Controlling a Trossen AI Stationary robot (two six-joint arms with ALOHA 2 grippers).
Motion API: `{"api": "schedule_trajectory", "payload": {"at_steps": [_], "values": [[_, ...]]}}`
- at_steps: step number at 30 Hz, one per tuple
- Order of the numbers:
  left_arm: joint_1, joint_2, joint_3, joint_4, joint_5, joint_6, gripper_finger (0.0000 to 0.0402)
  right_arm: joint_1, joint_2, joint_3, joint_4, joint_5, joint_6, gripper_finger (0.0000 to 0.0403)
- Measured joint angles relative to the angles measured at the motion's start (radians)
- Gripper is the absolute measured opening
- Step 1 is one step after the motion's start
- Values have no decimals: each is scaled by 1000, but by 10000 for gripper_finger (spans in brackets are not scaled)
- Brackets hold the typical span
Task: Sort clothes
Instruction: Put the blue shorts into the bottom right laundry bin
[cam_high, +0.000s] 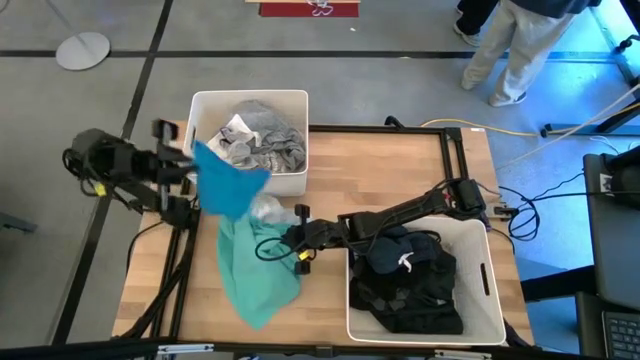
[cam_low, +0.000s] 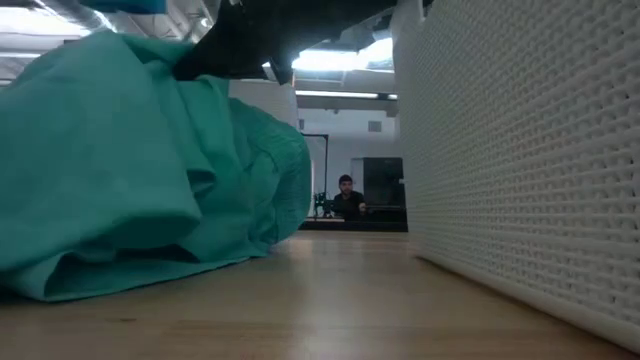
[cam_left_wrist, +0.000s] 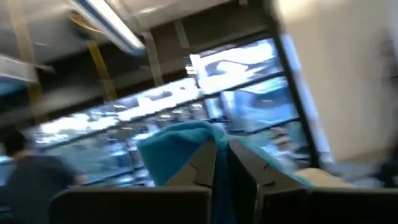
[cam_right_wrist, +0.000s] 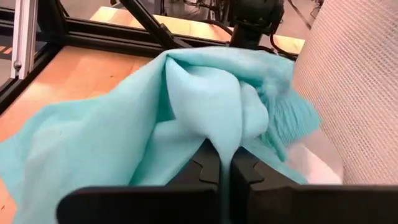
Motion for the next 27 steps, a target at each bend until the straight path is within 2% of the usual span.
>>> {"api": "schedule_trajectory", "payload": {"at_steps": [4,10,14,20,27], "values": [[0,-26,1,32,-180,138,15,0,3,0,4,1,5,4],[11,-27,-1,124,-408,449,15,0,5,-1,18,1,6,4],[50,-24,-1,173,-426,544,15,0,5,-2,19,1,8,7],[131,-7,-13,196,-420,550,15,-1,6,-2,21,1,8,9],[317,103,-41,298,-398,622,15,-1,6,-3,22,0,4,9]]}}
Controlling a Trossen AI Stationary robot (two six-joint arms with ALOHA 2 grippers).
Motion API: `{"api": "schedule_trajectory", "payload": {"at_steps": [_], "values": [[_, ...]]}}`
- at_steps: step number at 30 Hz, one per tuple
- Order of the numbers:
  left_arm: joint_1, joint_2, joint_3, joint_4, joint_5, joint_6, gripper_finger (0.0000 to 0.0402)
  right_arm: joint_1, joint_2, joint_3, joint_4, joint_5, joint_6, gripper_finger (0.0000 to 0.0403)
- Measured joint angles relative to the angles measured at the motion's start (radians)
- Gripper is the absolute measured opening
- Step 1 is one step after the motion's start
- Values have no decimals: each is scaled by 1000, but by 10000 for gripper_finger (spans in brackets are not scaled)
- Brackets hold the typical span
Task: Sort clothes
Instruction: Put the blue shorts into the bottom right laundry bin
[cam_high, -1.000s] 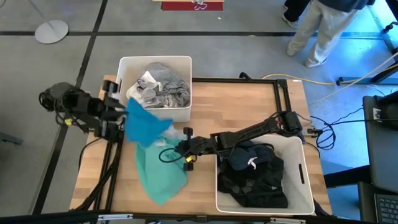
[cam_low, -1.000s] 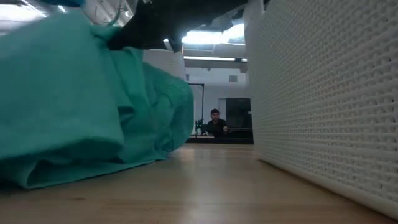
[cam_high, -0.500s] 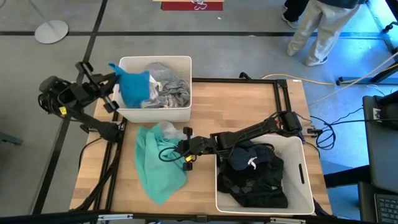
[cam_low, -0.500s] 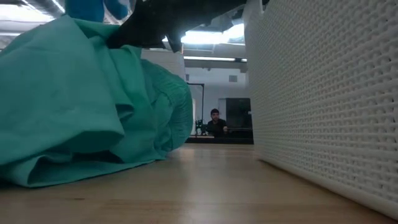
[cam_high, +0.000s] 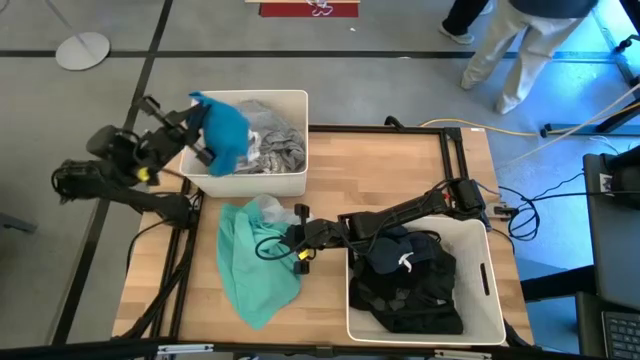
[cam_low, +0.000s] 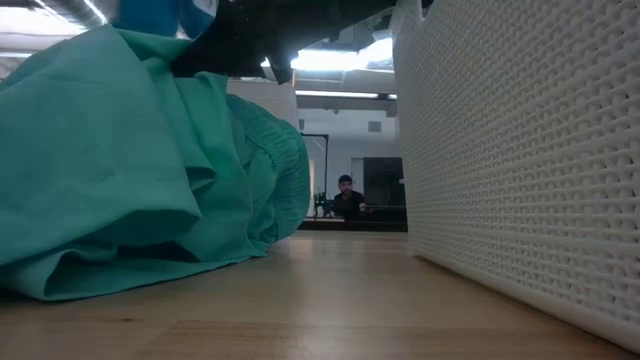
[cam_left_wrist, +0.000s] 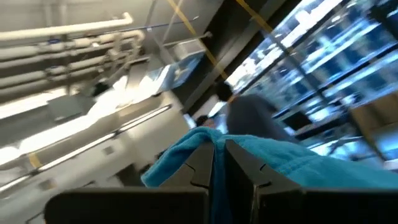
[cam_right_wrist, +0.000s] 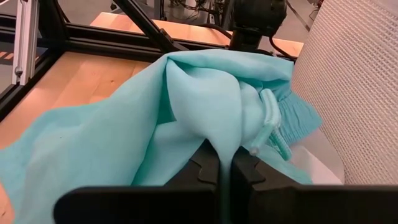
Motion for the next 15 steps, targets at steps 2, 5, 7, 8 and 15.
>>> {"api": "schedule_trajectory", "payload": {"at_steps": [2,5,7,8,15], "values": [[73,35,0,40,38,-2,15,0,0,0,0,0,2,9],[191,89,0,55,100,-36,15,0,0,0,0,-1,20,9],[273,134,0,48,132,-93,15,0,0,0,0,-7,23,9],[315,157,0,35,147,-123,15,0,0,-1,0,-7,23,9],[565,312,0,-141,350,-423,15,0,0,-1,-1,-7,32,10]]}}
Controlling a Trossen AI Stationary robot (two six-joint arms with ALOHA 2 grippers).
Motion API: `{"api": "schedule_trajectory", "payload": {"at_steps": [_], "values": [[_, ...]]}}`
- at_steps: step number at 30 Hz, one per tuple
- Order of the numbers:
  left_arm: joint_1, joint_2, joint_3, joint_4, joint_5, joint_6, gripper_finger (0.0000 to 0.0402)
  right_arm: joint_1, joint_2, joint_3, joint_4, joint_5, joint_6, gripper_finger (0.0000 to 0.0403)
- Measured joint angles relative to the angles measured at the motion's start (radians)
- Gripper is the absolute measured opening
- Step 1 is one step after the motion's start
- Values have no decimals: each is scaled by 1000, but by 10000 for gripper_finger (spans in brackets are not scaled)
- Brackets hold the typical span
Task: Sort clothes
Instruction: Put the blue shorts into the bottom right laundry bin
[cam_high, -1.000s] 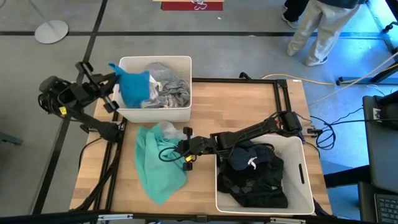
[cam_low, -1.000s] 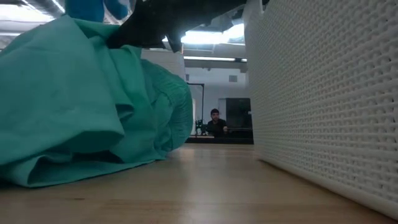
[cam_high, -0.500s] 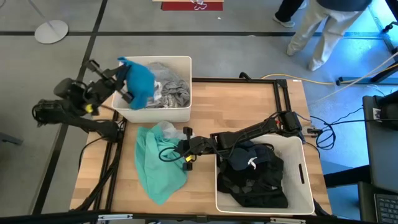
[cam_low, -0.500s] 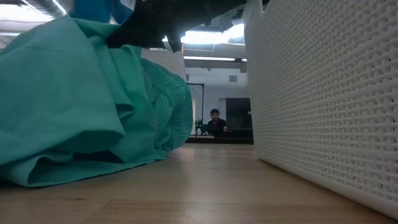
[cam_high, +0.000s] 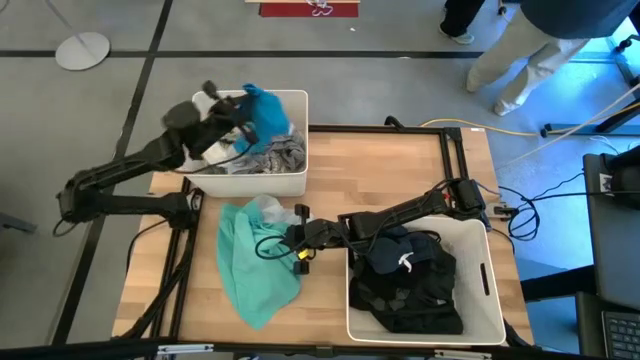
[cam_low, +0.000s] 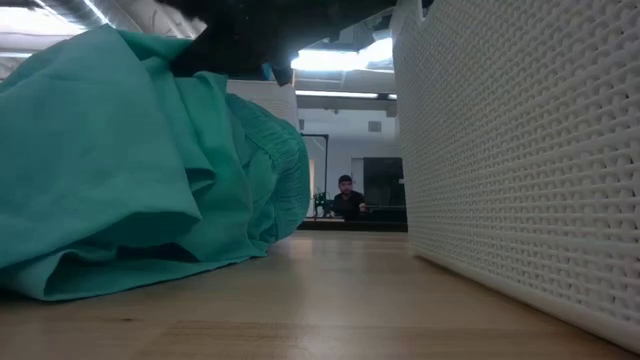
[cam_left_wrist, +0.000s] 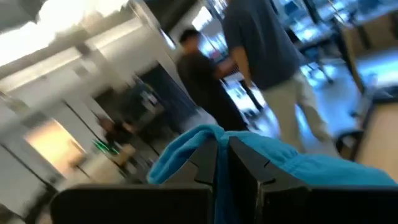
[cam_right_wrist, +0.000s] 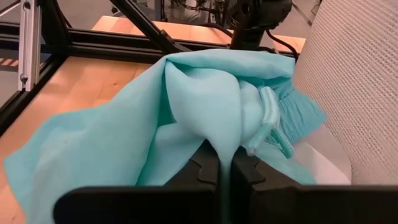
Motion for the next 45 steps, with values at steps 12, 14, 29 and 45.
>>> {"api": "schedule_trajectory", "payload": {"at_steps": [12,14,29,45], "values": [[89,125,0,-118,167,-185,15,1,0,0,-10,0,13,10],[97,132,0,-116,168,-187,15,1,0,0,-11,0,13,10],[101,211,0,-141,172,-209,15,1,0,0,-12,-1,13,10],[79,166,31,-153,169,-188,15,1,0,0,-13,-1,13,10]]}}
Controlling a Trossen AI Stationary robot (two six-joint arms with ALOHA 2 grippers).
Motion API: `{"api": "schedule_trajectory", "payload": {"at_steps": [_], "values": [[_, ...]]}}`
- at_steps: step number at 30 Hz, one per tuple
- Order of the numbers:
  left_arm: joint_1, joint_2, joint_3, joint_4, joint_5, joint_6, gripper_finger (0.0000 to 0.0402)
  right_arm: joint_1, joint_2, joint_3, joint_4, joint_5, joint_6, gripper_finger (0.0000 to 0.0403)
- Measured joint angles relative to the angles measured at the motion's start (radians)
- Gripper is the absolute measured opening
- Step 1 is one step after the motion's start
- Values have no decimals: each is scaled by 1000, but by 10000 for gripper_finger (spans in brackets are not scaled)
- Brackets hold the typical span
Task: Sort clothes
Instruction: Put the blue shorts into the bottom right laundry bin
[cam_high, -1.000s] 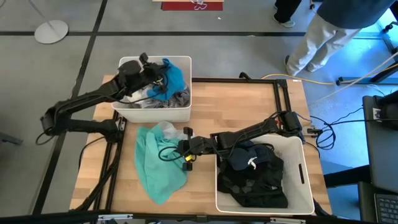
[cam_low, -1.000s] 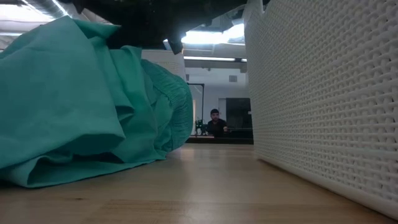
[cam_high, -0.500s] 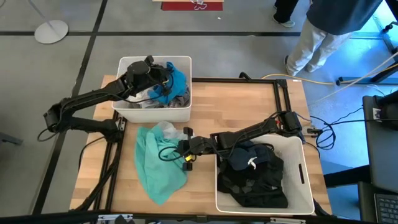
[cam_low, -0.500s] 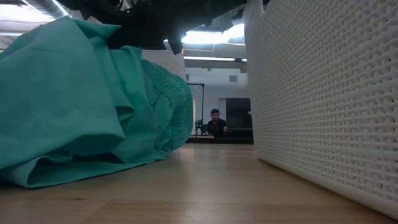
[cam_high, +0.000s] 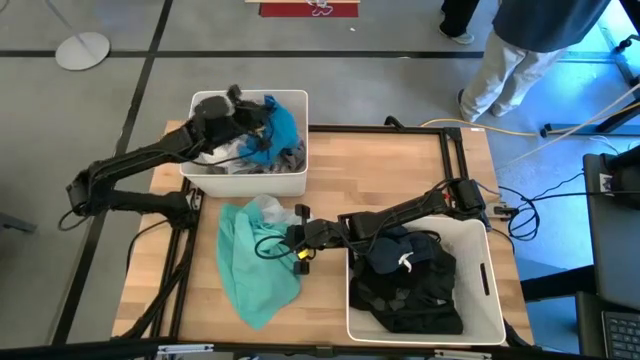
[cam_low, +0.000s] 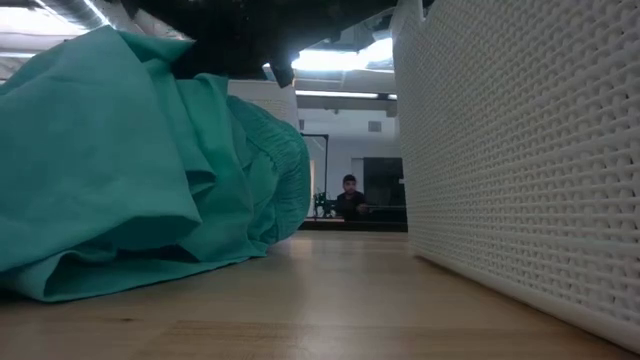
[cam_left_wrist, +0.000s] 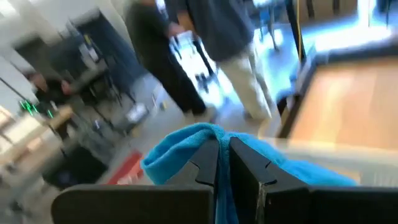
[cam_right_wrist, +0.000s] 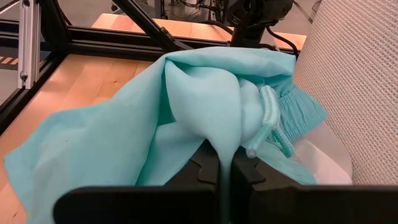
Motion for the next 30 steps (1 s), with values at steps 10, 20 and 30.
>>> {"api": "schedule_trajectory", "payload": {"at_steps": [10,20,30], "values": [[-146,-333,170,-192,235,-243,15,-2,0,0,-6,0,-3,10],[-262,-523,169,-452,796,-471,15,-6,0,0,-9,19,-17,10],[-314,-559,7,-464,815,-514,15,-7,-11,15,-25,10,50,20]]}}
